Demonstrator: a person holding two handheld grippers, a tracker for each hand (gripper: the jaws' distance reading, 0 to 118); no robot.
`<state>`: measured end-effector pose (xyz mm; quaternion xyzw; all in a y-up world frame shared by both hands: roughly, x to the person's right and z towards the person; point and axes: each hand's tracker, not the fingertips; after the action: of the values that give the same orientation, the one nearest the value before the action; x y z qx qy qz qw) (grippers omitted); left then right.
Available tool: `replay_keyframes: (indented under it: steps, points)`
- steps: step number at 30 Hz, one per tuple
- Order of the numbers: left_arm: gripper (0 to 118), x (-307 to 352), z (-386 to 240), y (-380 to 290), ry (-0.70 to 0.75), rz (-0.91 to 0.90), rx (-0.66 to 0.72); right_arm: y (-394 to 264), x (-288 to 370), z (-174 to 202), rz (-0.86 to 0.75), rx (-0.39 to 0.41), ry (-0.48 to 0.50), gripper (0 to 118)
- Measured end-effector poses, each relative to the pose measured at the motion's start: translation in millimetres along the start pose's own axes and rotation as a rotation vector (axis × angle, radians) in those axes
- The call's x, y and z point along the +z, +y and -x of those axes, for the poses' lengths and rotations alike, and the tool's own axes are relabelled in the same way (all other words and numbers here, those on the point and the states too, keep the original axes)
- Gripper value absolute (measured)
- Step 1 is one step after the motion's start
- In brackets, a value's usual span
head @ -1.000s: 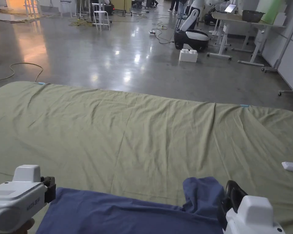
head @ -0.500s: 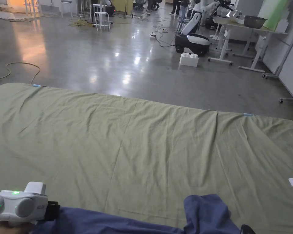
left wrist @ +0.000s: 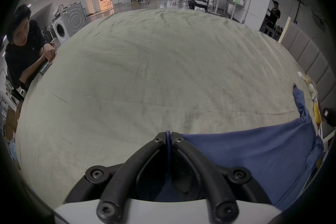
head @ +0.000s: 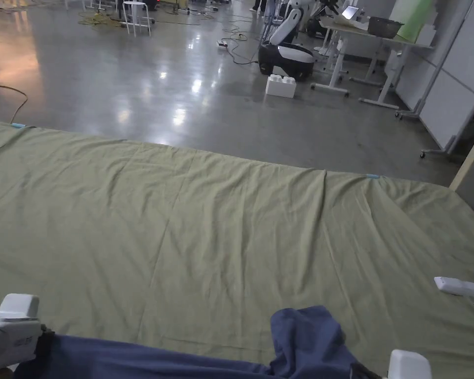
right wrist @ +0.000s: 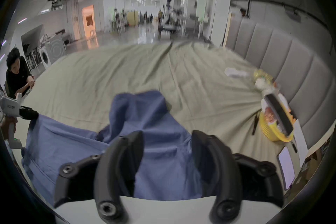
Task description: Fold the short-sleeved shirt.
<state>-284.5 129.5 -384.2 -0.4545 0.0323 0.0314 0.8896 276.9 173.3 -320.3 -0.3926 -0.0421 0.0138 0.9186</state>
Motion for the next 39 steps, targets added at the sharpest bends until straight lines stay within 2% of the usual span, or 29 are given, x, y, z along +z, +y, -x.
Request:
replay_keyframes:
  steps: [3, 6, 11, 12, 13, 14, 15, 17, 19, 24, 28, 31, 39]
  points:
    - [4, 10, 0, 1, -0.007, -0.021, -0.002, 13, -42, -11, 0.085, -0.01, 0.027, 66]
    - [4, 21, -2, 0, -0.011, -0.056, -0.017, 25, -81, -15, 0.18, 0.04, 0.013, 73]
    - [4, 36, -3, -2, -0.015, -0.084, -0.023, 22, -121, -18, 0.296, 0.023, 0.063, 68]
    - [4, 39, -4, -2, -0.015, -0.088, -0.026, 22, -120, -20, 0.274, 0.022, 0.052, 63]
    - [4, 36, -1, -2, -0.017, -0.09, -0.028, 23, -117, -19, 0.273, 0.022, 0.053, 44]
    - [4, 37, -1, -1, -0.015, -0.094, -0.033, 25, -114, -19, 0.27, 0.027, 0.059, 17]
    - [4, 39, -1, -2, -0.014, -0.098, -0.036, 25, -112, -19, 0.253, 0.045, 0.075, 2]
    - [4, 40, -1, -3, -0.011, -0.104, -0.039, 20, -108, -16, 0.244, 0.082, 0.068, 2]
    - [4, 44, 1, -5, -0.014, -0.109, -0.02, 16, -103, -16, 0.246, 0.08, 0.066, 2]
    - [4, 60, 5, -12, -0.02, -0.14, -0.004, 14, -68, -16, 0.148, 0.037, 0.071, 2]
    - [4, 86, 11, -18, -0.032, -0.187, 0.015, 19, -20, -20, 0.054, 0.032, 0.09, 2]
    - [4, 110, 17, -24, -0.04, -0.228, 0.017, 16, 19, -22, -0.015, 0.09, 0.081, 2]
    - [4, 174, 34, -66, -0.078, -0.285, 0.001, -23, 108, -38, -0.068, 0.065, 0.096, 2]
